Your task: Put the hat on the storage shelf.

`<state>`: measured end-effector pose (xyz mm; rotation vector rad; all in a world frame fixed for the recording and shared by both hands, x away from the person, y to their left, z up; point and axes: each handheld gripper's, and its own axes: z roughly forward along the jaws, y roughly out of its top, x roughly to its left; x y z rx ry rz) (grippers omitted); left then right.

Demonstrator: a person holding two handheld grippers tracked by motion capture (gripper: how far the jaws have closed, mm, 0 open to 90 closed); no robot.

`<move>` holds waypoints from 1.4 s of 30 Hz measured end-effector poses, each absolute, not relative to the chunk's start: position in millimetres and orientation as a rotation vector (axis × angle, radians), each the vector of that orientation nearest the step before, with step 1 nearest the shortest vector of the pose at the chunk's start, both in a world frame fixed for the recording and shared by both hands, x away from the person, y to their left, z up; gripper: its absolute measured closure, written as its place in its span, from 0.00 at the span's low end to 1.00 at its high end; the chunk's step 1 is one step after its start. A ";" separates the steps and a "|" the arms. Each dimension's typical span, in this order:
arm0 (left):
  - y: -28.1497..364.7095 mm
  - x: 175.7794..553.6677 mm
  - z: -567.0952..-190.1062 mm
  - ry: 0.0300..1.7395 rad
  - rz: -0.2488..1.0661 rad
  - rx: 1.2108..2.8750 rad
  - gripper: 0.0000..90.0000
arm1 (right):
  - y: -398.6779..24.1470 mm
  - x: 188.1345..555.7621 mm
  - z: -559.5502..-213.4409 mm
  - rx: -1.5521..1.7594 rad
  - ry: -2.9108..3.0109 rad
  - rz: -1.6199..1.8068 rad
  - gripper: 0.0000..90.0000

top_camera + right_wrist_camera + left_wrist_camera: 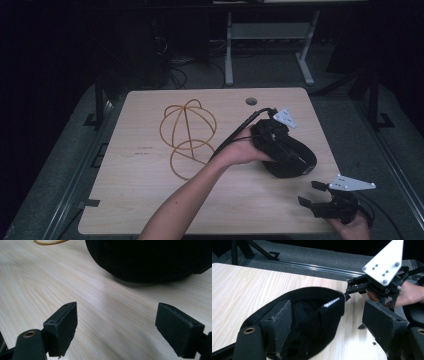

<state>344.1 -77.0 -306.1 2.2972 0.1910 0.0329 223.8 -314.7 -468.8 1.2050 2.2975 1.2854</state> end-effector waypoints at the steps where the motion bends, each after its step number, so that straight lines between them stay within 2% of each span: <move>1: -79.7 344.8 -307.4 0.191 0.030 2.298 0.26 | -315.1 223.9 -468.8 1.203 2.297 1.286 0.19; 15: -110.1 358.9 -340.8 0.216 -0.009 2.431 0.27 | -314.1 224.0 -469.2 1.191 2.311 1.285 0.19; 17: -111.3 357.9 -344.7 0.205 -0.011 2.450 0.29 | -313.8 223.8 -469.2 1.190 2.313 1.284 0.19; 18: -110.6 355.5 -348.6 0.193 0.007 2.480 0.33 | -313.9 223.7 -469.2 1.188 2.315 1.283 0.19; 20: -109.4 354.6 -350.3 0.188 0.014 2.490 0.34 | -313.9 223.6 -469.3 1.187 2.315 1.283 0.19; 25: -90.2 349.8 -358.2 0.198 0.008 2.487 0.42 | -313.1 223.7 -469.4 1.194 2.315 1.283 0.19; 34: -53.9 341.1 -377.0 0.244 -0.002 2.464 0.48 | -310.1 223.8 -469.2 1.182 2.321 1.274 0.19; 42: -22.6 334.0 -395.8 0.292 -0.013 2.418 0.63 | -303.6 224.9 -468.4 1.170 2.328 1.269 0.19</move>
